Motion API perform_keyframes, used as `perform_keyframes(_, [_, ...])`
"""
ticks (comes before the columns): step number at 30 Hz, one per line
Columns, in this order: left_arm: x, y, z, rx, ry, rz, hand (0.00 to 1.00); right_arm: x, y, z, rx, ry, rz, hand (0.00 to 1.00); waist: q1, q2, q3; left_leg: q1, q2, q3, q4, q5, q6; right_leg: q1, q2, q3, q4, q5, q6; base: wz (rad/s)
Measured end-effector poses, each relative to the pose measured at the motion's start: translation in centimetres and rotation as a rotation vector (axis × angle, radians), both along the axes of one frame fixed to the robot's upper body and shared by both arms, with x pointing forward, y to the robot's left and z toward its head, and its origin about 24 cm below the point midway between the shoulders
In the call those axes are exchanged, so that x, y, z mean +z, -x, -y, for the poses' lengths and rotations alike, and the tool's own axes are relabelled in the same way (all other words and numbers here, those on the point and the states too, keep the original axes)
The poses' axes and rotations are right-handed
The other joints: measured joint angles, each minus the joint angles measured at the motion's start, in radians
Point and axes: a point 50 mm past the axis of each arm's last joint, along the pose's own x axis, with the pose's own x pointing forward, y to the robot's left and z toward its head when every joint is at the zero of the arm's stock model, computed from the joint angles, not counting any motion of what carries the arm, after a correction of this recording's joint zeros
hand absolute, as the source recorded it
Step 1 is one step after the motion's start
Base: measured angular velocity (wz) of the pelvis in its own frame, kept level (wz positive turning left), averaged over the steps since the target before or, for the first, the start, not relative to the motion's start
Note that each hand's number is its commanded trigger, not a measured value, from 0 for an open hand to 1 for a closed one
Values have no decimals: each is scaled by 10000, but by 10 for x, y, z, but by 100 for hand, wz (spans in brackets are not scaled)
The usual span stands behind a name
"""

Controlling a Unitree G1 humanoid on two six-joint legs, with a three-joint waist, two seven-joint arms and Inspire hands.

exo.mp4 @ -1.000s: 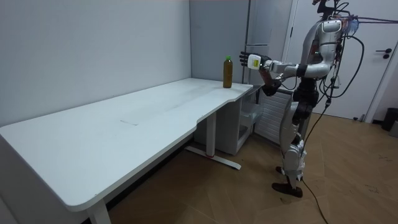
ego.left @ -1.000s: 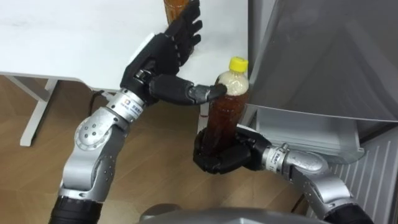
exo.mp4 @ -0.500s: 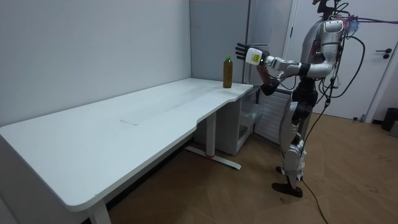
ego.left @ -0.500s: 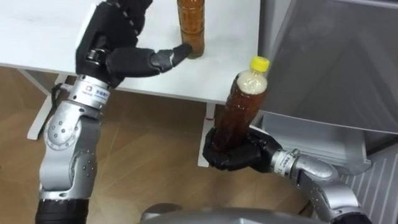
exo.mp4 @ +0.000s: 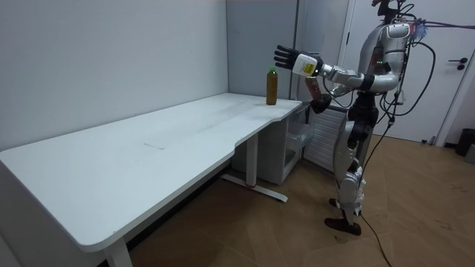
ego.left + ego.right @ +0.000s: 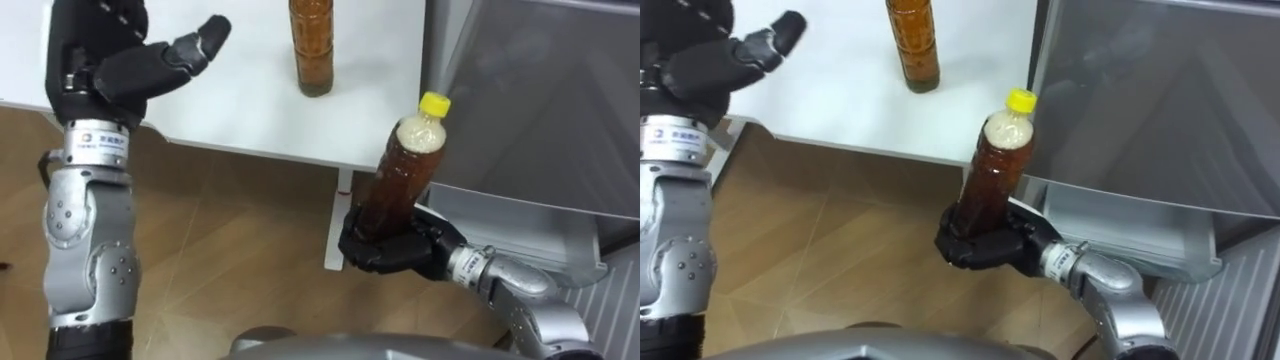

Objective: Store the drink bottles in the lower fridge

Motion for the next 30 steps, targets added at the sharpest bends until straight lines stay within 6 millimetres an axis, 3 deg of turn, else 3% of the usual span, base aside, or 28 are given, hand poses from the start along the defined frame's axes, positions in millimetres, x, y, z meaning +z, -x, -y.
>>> perform_keyframes(9, [-62, 25, -33, 2855, 1504, -2930, 0, -2, 9, 6, -837, 262, -131, 100, 307, -88, -39, 113, 4, 53, 34, 2, 1, 35, -5, -44, 8, -1, 1, -2])
perform_keyframes(17, [-112, 40, -31, 3874, 2499, -5302, 0, -3, 9, 2, -943, 199, -181, 100, 516, -176, -43, 119, 1, 73, -60, 2, 1, 53, 31, -16, -2, -1, 1, 0])
perform_keyframes(21, [-146, 61, -30, 4441, 3272, -6920, 0, -7, 12, 0, -980, 369, -457, 100, 627, -181, -39, 274, 0, 156, -130, 15, 9, 98, 11, 70, -6, -1, 1, -8])
perform_keyframes(30, [-176, 90, -25, 4850, 4288, -8444, 0, -10, 14, -1, -1025, 465, -925, 100, 668, -183, -17, 198, 7, 147, -201, 14, 9, 48, 3, -41, -6, -1, 1, 0])
